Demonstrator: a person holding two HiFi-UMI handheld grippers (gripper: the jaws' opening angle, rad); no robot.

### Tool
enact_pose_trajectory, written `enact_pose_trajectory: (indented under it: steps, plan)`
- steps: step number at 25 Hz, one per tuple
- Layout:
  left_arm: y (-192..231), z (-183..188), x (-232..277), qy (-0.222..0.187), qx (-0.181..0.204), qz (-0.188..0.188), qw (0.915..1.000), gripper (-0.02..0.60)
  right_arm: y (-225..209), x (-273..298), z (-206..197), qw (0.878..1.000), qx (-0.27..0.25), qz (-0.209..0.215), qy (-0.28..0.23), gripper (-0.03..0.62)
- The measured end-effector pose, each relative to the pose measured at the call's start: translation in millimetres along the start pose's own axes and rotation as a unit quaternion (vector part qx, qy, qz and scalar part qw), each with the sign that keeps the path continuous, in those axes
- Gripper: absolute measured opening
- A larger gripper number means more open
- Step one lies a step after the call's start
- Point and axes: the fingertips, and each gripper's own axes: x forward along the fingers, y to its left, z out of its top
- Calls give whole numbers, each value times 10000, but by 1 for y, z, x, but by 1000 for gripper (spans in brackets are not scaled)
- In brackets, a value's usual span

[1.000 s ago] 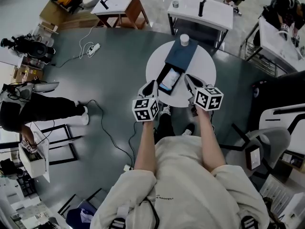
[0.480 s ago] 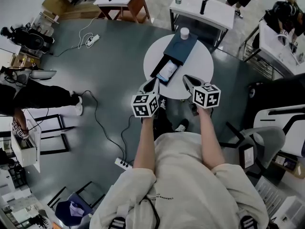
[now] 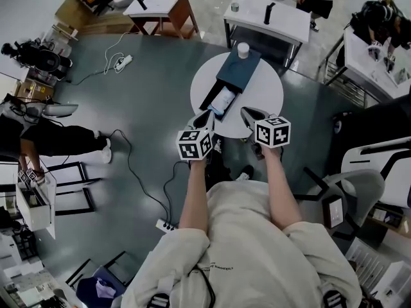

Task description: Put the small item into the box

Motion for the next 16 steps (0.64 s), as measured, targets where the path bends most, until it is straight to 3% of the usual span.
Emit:
enact_pose_trajectory:
  steps: [16]
  plan:
    - [-9,-5,1,235,178,-116,9995,21,5,-2,-8,9998,-74,64,152,32]
